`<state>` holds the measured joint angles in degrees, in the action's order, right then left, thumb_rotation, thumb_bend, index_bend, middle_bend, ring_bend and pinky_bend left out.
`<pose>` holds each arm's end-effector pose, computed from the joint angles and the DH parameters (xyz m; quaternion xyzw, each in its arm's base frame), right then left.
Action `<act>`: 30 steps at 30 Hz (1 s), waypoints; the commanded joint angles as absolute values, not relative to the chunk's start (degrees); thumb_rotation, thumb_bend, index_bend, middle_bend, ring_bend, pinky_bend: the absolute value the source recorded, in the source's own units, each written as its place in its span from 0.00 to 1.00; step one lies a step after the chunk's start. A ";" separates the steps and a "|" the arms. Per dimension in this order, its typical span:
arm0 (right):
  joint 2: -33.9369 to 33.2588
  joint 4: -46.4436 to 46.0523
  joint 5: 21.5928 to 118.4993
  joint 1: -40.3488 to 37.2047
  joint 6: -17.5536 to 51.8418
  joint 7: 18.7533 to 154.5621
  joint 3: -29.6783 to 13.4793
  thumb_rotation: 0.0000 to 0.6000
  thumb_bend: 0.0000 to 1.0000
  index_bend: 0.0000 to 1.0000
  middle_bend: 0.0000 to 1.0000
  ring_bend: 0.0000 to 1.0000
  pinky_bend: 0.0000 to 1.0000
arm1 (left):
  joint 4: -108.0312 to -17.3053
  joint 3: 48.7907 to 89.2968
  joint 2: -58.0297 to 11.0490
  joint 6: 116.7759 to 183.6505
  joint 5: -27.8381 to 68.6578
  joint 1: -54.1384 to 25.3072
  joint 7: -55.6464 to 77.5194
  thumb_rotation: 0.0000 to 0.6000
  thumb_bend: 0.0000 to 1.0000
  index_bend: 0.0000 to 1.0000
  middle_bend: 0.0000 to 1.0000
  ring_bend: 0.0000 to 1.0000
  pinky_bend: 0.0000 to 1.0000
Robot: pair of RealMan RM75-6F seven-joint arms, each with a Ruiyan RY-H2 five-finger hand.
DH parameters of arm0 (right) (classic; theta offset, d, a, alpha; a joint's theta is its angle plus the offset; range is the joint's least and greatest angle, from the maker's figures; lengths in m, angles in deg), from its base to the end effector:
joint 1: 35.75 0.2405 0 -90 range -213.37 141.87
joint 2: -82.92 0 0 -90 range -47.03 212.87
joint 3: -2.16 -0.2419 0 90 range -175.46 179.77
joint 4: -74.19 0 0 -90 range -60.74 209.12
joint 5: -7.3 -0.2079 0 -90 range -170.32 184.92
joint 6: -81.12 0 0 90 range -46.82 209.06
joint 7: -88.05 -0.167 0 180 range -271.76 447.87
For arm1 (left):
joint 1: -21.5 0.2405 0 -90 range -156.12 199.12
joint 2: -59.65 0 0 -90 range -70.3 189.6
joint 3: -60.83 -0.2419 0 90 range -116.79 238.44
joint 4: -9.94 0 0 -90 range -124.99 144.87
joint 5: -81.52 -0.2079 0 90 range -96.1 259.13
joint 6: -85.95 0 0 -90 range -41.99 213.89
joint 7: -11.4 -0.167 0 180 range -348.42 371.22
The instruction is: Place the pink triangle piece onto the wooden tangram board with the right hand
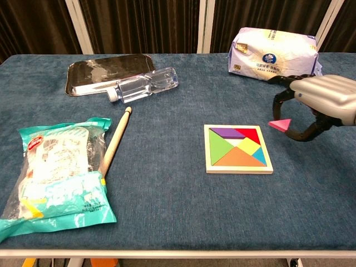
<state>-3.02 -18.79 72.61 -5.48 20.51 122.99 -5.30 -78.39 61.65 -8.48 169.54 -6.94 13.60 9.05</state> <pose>-0.1792 -0.3003 -0.0114 0.7511 -0.3526 0.2972 0.4724 -0.2919 0.2112 0.1269 -0.6365 -0.3662 -0.3810 0.5618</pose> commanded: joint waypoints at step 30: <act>-18.55 -24.91 49.72 1.16 6.90 143.10 -9.58 1.00 0.32 0.49 0.00 0.00 0.00 | -76.13 61.46 -8.12 169.89 -6.95 14.17 13.26 1.00 0.00 0.01 0.00 0.00 0.00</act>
